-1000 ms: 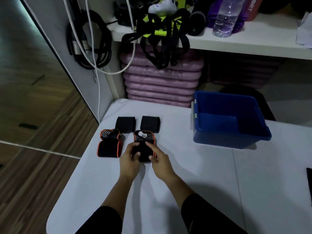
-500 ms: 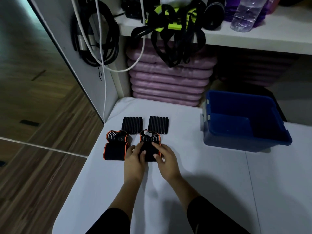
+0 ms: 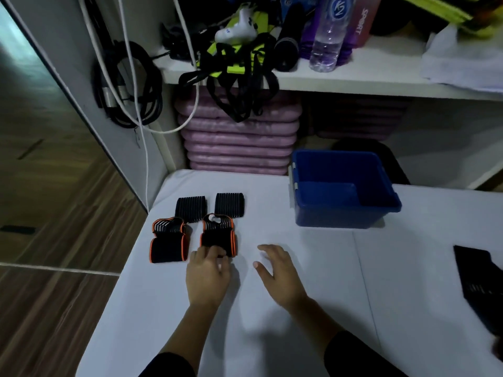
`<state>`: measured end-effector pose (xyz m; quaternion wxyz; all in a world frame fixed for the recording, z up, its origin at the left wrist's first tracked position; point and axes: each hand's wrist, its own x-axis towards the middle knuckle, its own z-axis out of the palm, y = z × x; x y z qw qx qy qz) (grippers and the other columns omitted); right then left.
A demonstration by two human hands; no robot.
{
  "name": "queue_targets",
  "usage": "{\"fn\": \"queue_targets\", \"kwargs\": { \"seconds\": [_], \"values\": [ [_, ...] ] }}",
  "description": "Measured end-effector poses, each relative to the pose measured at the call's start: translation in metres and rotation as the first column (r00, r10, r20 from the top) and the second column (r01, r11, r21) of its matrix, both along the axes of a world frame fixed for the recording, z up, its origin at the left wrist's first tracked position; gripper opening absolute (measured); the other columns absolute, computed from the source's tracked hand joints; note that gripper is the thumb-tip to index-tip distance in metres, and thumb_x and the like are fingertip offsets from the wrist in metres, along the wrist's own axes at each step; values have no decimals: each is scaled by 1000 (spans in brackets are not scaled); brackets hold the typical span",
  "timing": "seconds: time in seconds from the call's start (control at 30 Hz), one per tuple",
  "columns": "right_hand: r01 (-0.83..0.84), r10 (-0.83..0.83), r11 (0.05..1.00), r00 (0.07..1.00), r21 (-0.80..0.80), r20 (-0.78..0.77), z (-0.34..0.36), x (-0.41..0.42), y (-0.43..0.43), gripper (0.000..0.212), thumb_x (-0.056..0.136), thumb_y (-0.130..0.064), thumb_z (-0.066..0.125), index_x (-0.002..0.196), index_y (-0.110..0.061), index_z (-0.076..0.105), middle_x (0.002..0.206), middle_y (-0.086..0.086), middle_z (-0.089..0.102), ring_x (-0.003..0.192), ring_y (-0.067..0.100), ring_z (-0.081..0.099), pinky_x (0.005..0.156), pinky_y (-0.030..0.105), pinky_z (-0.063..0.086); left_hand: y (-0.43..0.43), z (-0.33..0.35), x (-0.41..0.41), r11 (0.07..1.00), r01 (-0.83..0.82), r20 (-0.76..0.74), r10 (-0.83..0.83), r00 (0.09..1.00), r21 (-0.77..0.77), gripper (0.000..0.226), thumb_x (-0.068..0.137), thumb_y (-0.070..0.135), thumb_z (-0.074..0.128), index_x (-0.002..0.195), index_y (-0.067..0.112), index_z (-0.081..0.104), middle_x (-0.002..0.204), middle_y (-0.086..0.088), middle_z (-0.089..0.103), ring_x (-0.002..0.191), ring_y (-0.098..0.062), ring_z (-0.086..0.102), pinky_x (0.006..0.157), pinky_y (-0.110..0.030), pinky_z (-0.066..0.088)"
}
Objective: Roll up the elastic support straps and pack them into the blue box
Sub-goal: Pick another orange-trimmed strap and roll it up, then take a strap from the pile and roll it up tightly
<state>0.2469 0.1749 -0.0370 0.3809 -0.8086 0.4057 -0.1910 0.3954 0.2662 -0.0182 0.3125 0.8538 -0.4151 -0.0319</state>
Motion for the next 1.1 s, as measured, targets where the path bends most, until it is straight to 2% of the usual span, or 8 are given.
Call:
{"fn": "queue_targets", "kwargs": {
  "seconds": [0.13, 0.27, 0.37, 0.47, 0.67, 0.83, 0.97, 1.1],
  "values": [
    [130, -135, 989, 988, -71, -75, 2, -65, -3, 32, 92, -40, 53, 119, -24, 55, 124, -8, 55, 111, 6, 50, 99, 21, 43, -17, -8, -50, 987, 138, -155, -124, 980, 83, 22, 79, 25, 47, 90, 19, 66, 94, -2, 62, 90, -23, 55, 69, -31, 49],
    [263, -285, 952, 949, -156, -135, 4, -135, -10, 32, 92, -39, 52, 116, -20, 58, 120, -6, 58, 109, 10, 51, 91, 11, 32, -43, -8, -111, 940, 326, -245, -295, 924, 97, 35, 73, 28, 39, 91, 16, 67, 93, -4, 64, 89, -23, 55, 74, -29, 48],
    [378, -408, 904, 902, -198, -143, 6, -188, -15, 34, 90, -39, 52, 113, -17, 62, 113, -2, 63, 101, 16, 58, 87, 17, 40, -67, -8, -163, 880, 466, -307, -418, 855, 98, 25, 83, 25, 48, 94, 16, 68, 98, -2, 67, 87, -18, 58, 78, -23, 47],
    [489, -517, 838, 853, -242, -67, 9, -242, -22, 35, 86, -38, 48, 106, -13, 64, 102, 3, 67, 88, 21, 63, 79, 32, 54, -91, -11, -219, 817, 573, -341, -521, 782, 68, 15, 86, 26, 56, 95, 21, 66, 101, 3, 68, 86, -12, 60, 80, -22, 51],
    [684, -718, 677, 695, -271, -42, 24, -343, -37, 30, 84, -27, 47, 105, -10, 60, 96, 8, 63, 86, 28, 60, 80, 28, 43, -129, 2, -336, 740, 673, -456, -599, 658, -1, 16, 87, 20, 55, 100, 24, 65, 103, 6, 66, 88, -8, 61, 85, -27, 53],
    [796, -807, 591, 581, -131, -105, 27, -405, -58, 33, 87, -18, 50, 117, -7, 57, 102, 15, 59, 95, 33, 54, 83, 43, 49, -163, 14, -398, 681, 731, -452, -666, 594, -44, 23, 85, 14, 57, 108, 18, 62, 99, 7, 59, 92, -10, 55, 83, -18, 43],
    [790, -773, 612, 609, 45, -180, 17, -425, -75, 35, 91, -19, 50, 125, -13, 51, 102, 15, 62, 97, 32, 59, 78, 35, 49, -206, 8, -427, 618, 785, -422, -702, 574, 41, 39, 78, 28, 55, 117, 20, 59, 113, -4, 62, 106, -19, 56, 91, -24, 43],
    [780, -758, 596, 625, 190, -187, 8, -426, -83, 40, 93, -22, 49, 133, -19, 43, 115, 6, 57, 98, 22, 59, 76, 28, 45, -240, 1, -446, 549, 827, -419, -727, 543, 120, 44, 83, 12, 59, 126, 15, 54, 125, -8, 57, 118, -21, 51, 98, -19, 35]
  ]
}}
